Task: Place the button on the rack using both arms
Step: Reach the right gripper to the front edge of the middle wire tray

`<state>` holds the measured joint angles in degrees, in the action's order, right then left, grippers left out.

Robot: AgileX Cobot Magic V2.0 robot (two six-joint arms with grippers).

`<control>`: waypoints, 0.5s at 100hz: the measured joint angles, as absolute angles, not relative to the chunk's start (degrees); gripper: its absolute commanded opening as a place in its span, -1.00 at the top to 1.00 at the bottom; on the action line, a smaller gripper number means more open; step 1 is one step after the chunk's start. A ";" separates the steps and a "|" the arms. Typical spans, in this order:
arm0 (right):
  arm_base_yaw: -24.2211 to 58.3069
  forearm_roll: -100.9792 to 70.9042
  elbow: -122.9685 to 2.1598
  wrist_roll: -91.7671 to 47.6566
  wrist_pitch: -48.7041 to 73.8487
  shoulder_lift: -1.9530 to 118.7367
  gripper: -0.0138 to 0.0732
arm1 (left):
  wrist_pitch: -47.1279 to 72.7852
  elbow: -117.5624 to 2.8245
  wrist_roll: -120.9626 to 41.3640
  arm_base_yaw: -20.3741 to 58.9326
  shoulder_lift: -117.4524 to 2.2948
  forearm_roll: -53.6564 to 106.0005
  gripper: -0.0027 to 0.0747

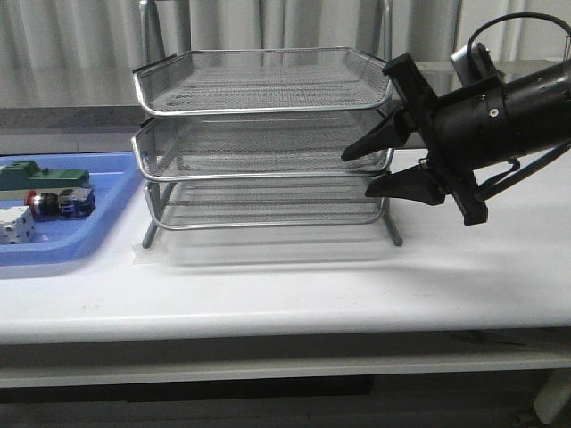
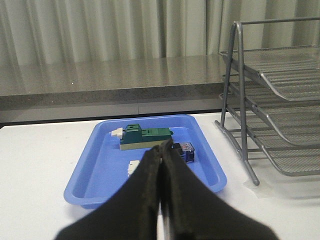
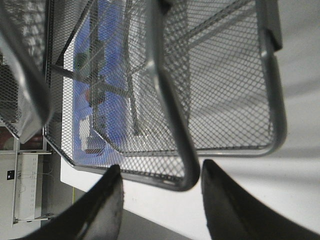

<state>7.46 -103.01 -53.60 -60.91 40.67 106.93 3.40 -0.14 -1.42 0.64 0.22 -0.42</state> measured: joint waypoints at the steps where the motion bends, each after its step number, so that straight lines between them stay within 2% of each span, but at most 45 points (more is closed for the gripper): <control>1: 7.58 -103.01 -53.71 -60.91 40.67 107.06 -0.19 | 3.40 -0.14 -1.42 0.64 0.22 -0.42 0.99; 21: 7.59 -103.06 -56.59 -60.91 40.67 108.95 -0.16 | 3.40 -0.14 -1.42 0.64 0.22 -0.42 0.99; 50: 7.62 -103.14 -57.33 -60.69 40.34 109.28 0.45 | 3.40 -0.14 -1.42 0.64 0.22 -0.42 0.99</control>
<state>7.62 -103.14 -57.33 -60.69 40.34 109.28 3.40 -0.14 -1.42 0.64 0.22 -0.42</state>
